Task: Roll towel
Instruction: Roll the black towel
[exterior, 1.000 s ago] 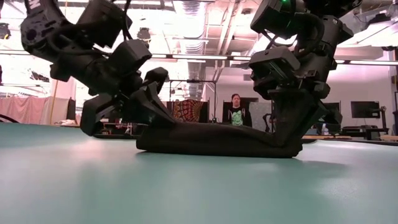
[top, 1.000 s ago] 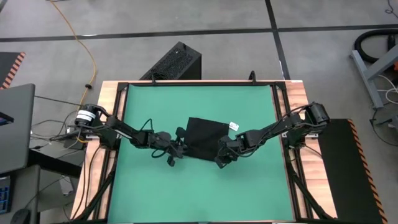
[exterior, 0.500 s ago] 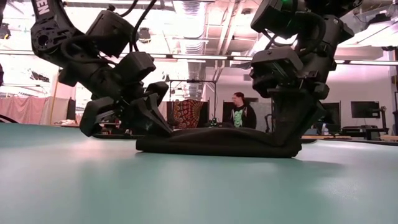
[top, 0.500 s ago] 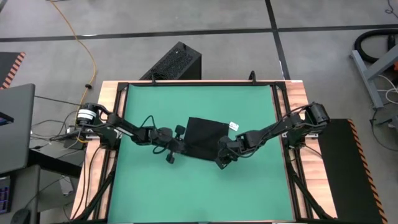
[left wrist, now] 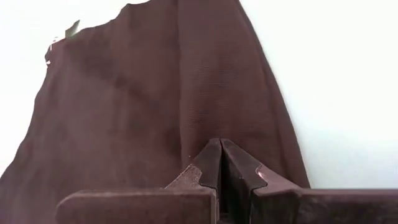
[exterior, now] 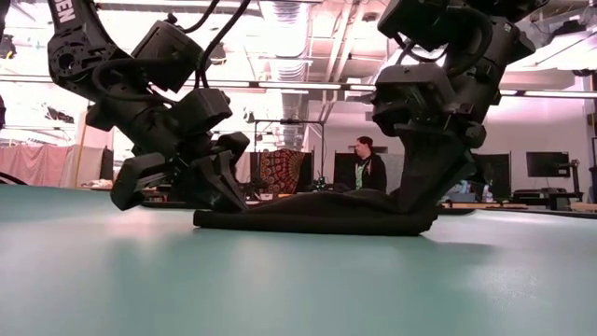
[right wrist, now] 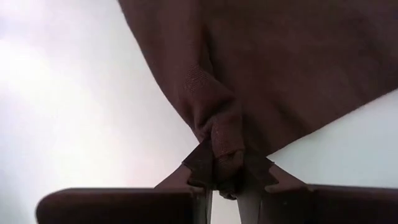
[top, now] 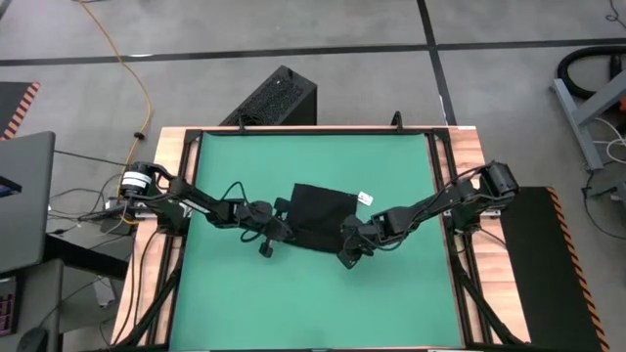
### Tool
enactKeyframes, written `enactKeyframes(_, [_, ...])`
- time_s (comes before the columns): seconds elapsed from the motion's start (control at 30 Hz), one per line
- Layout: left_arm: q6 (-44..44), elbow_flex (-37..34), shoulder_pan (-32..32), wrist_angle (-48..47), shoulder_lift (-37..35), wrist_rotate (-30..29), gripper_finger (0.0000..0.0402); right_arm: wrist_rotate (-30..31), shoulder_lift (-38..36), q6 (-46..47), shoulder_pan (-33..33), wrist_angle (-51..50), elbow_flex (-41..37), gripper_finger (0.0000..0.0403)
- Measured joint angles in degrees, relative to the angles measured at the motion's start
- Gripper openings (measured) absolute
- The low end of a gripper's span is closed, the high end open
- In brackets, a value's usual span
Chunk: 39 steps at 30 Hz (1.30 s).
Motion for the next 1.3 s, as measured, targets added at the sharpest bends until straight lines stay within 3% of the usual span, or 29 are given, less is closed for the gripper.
enactKeyframes(0.8, [0.0,0.0,0.0,-1.9,0.0,0.0,0.0,-0.6,0.0,-4.7,1.5,-2.1,0.0,0.0072])
enactKeyframes(0.93, [0.0,0.0,0.0,-1.9,0.0,0.0,0.0,-0.7,0.0,-4.8,1.3,-2.4,0.0,0.0106])
enactKeyframes(1.13, [0.1,0.0,0.0,-1.8,0.0,0.0,0.0,-2.3,-0.7,-4.5,-0.9,-2.5,0.0,0.0188])
enactKeyframes(1.3, [0.1,0.0,0.0,-1.8,0.0,0.0,0.0,-1.7,-3.7,-5.8,-2.1,-2.5,0.0,0.0215])
